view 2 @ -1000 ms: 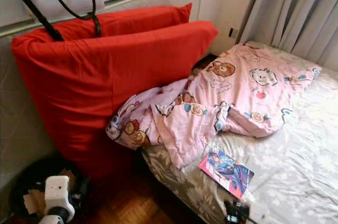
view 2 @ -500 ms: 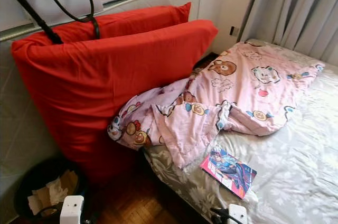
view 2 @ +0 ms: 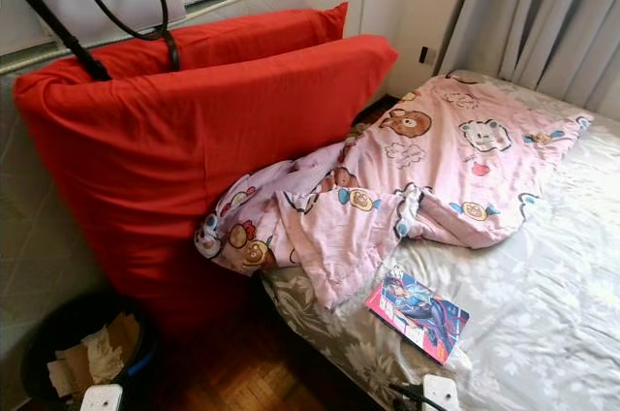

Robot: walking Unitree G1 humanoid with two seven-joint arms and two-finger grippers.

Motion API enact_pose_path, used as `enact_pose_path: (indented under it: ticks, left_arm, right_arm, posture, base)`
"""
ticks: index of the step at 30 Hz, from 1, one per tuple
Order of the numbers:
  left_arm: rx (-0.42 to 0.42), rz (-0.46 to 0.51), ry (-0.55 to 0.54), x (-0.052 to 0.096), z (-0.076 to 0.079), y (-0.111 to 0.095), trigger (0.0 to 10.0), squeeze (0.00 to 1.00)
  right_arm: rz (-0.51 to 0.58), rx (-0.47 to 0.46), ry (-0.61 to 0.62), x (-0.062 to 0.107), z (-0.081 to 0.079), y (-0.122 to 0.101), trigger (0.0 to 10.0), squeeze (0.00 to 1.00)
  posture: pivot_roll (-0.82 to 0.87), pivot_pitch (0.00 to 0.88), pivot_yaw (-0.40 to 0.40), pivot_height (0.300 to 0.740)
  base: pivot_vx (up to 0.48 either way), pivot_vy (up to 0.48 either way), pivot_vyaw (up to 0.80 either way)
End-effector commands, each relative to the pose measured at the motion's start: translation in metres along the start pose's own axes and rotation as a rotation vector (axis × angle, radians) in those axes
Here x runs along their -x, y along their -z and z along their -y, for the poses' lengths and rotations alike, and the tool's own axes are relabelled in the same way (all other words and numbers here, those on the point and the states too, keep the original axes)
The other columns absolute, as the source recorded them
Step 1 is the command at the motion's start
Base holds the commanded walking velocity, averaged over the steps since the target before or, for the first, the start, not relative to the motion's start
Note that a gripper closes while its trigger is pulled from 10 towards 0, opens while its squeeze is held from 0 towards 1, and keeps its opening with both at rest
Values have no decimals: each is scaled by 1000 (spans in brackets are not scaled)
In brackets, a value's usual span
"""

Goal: Clean up the room

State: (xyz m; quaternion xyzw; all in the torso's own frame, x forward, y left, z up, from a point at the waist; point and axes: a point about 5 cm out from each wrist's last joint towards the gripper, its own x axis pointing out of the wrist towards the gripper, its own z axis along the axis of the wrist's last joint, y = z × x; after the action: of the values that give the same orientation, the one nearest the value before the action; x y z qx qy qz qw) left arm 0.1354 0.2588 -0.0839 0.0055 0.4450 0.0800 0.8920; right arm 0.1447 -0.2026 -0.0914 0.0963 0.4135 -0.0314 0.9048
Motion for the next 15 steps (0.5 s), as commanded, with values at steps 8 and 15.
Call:
enact_pose_path:
  ticks: [8,15]
  left_arm:
    - [-5,-28,21,-5,22,0,10000,0]
    - [-27,-16,50,-8,34,-6,10000,0]
  right_arm:
    - [-16,-54,46,7,12,11,10000,886]
    - [-17,-69,75,10,19,14,10000,0]
  posture:
    - [42,0,-38,740]
    - [11,0,-21,740]
  base:
    - [0,0,0]
    - [0,0,0]
